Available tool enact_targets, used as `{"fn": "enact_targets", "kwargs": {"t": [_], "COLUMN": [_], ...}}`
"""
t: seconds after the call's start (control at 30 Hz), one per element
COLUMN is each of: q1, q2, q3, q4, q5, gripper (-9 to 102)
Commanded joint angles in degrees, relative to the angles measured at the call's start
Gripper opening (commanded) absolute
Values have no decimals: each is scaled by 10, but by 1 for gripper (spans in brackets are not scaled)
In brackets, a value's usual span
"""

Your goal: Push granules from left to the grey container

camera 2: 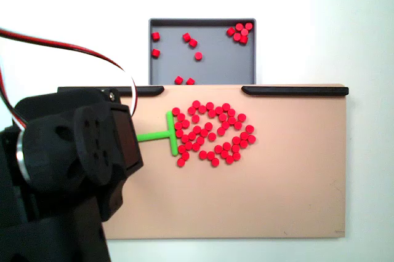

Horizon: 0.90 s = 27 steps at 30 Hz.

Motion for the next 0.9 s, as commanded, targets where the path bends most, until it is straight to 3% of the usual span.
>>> {"fn": "enact_targets", "kwargs": {"t": [0.0, 0.87], "q1": [6, 19], "q2": [2, -2], "q3": [-17, -17], "q4": [2, 3], "q5": [-5, -58], "gripper": [0, 0]}}
